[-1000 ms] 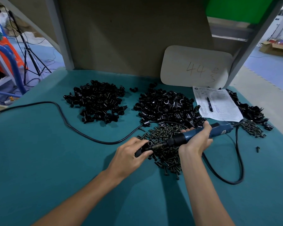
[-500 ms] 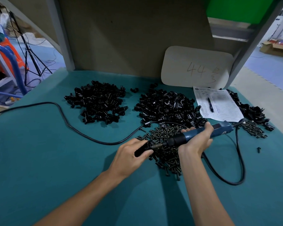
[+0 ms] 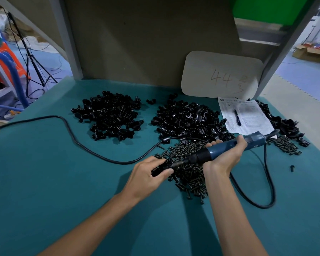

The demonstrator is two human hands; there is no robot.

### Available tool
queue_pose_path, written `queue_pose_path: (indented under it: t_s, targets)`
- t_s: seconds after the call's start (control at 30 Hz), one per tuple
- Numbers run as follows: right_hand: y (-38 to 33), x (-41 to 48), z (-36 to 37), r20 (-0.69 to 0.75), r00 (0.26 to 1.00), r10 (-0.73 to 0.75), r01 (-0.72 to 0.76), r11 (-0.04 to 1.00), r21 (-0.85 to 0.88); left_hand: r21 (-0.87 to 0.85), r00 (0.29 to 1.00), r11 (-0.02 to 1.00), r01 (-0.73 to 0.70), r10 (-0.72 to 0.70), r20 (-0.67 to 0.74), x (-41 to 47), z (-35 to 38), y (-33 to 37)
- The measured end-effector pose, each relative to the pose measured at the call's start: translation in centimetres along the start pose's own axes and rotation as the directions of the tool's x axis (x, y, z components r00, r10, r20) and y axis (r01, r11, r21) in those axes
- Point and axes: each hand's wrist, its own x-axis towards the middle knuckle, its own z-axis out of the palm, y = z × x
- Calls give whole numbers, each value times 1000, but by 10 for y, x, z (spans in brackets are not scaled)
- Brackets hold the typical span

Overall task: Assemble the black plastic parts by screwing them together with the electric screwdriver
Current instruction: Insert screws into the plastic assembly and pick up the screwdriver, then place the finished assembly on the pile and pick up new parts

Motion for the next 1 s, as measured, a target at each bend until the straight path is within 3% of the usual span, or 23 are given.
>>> queue_pose_path:
  t_s: [0.17,0.3,0.37,0.5,0.63,0.83,0.9,1.0]
  targets:
    - [-10,4,5,31,997,-73,74,997,-27,12,999,1000,15,-16,35,-1,-1,-3]
    - [-51,34,2,110,993,-45,77,949,-305,-18,998,999,38,-38,40,-2,-1,-3]
    - [-70,52,-9,152,985,82,13,843,-538,-29,995,996,85,-83,47,-1,0,-6]
    - [-80,65,-43,111,980,163,21,475,-880,-50,991,991,125,-123,44,1,2,-10]
    - [-73,66,-69,124,986,115,96,225,-970,-59,988,987,146,-143,65,2,1,-7]
    - [-75,61,-76,235,972,-9,235,59,-970,-61,984,982,177,-178,-10,1,2,-6]
    - [-81,58,-78,282,957,-71,286,44,-957,-94,982,978,184,-188,-31,1,2,-6]
    - [-87,44,-74,345,933,-101,359,207,-910,-70,989,987,144,-145,-12,1,3,-6]
